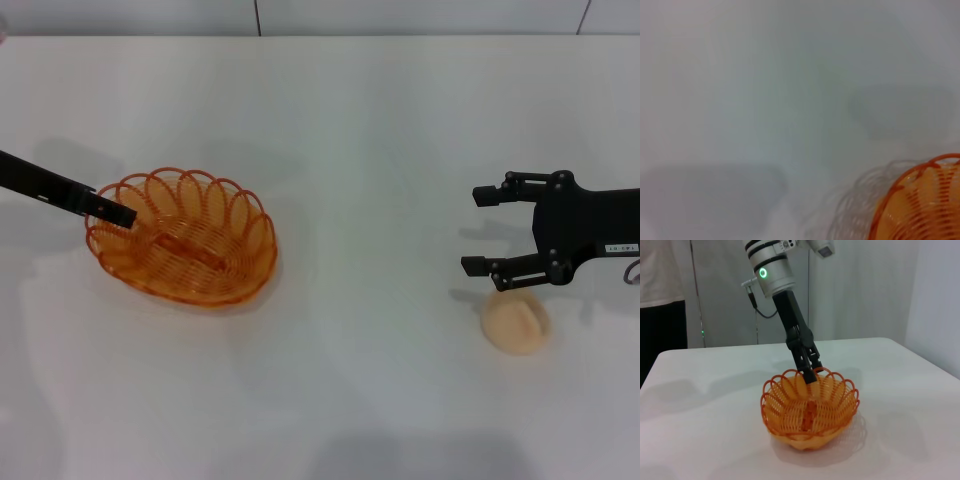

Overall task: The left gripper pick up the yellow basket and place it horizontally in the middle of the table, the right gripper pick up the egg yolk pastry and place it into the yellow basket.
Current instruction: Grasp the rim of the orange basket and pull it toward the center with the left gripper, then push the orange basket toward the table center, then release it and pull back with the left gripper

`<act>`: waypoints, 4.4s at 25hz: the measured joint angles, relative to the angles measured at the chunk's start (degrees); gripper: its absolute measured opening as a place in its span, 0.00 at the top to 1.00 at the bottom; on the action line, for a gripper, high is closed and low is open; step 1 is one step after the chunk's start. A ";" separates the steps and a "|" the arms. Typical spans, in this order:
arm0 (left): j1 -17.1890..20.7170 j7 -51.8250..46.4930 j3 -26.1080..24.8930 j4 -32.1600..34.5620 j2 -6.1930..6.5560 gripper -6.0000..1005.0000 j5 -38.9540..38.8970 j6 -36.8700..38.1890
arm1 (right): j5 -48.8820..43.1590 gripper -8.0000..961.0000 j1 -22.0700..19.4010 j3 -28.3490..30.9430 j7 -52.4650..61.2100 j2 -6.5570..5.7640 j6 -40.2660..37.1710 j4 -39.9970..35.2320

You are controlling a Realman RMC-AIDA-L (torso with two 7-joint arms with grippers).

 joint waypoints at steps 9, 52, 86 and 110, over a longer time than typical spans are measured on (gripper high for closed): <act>-0.15 0.99 0.18 -1.82 -0.41 0.13 -0.15 -2.78 | 0.00 0.11 -0.07 -0.02 -0.36 0.01 0.71 0.21; 7.34 -22.09 10.21 13.89 -5.30 0.90 -16.49 1.37 | 0.58 0.11 -0.98 0.77 -0.88 0.24 0.55 -2.62; 17.94 -41.26 28.65 8.24 -5.27 0.90 -34.51 -17.23 | 0.08 0.11 -1.26 1.12 -1.45 0.13 0.51 -4.22; 17.71 -40.89 27.60 8.48 -4.99 0.41 -34.24 -14.87 | 0.45 0.11 -1.29 1.29 -1.64 0.15 0.12 -4.22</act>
